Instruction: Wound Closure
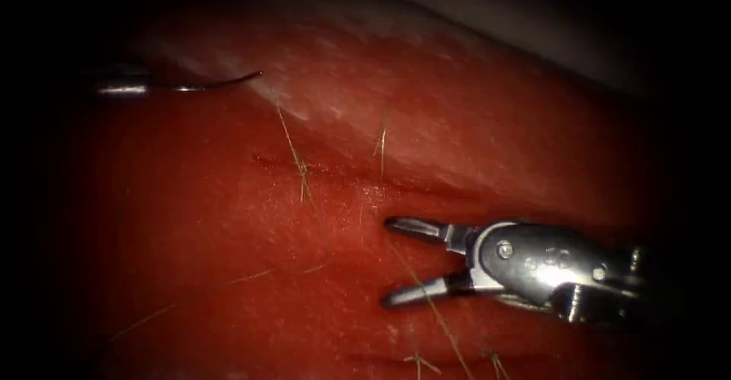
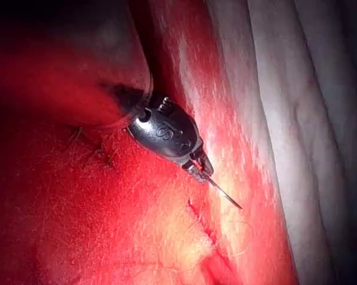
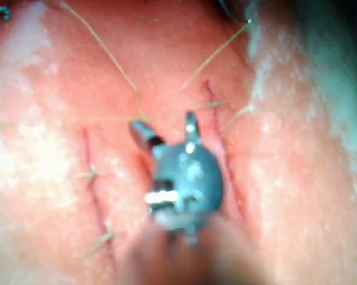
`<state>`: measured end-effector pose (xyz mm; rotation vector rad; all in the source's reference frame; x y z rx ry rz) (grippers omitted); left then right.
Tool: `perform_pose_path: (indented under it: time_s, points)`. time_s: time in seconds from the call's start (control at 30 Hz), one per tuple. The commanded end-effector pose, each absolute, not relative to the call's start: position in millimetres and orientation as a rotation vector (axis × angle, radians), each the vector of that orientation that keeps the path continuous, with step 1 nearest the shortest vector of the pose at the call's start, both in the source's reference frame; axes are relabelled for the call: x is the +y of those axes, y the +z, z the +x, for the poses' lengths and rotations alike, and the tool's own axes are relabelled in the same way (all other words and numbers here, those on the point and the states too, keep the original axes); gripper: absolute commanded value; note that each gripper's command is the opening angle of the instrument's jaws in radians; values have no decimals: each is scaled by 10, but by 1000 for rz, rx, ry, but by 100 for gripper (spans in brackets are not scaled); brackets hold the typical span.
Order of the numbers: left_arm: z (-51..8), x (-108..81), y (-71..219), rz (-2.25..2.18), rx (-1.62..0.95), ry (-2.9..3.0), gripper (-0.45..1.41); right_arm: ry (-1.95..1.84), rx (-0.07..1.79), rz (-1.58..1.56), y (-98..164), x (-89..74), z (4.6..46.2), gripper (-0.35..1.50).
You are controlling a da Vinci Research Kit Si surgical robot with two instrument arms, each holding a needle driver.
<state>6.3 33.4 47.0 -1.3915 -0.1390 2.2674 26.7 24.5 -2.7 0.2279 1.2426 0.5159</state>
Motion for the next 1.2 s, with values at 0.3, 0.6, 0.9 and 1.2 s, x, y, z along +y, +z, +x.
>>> perform_pose_path:
  time_s: [0.3,0.6,0.9,1.2]
  points:
    - [57,331,476,-1392,-141,2267,-35,532,1233,196,24,259,287,27]
    - [58,332,474,-1393,-143,2266,-35,532,1199,251,18,240,278,-35]
    - [59,332,475,-1393,-143,2266,-35,454,1241,372,-45,200,282,-35]
    - [59,332,475,-1393,-143,2266,-35,419,1258,424,-70,188,288,-35]
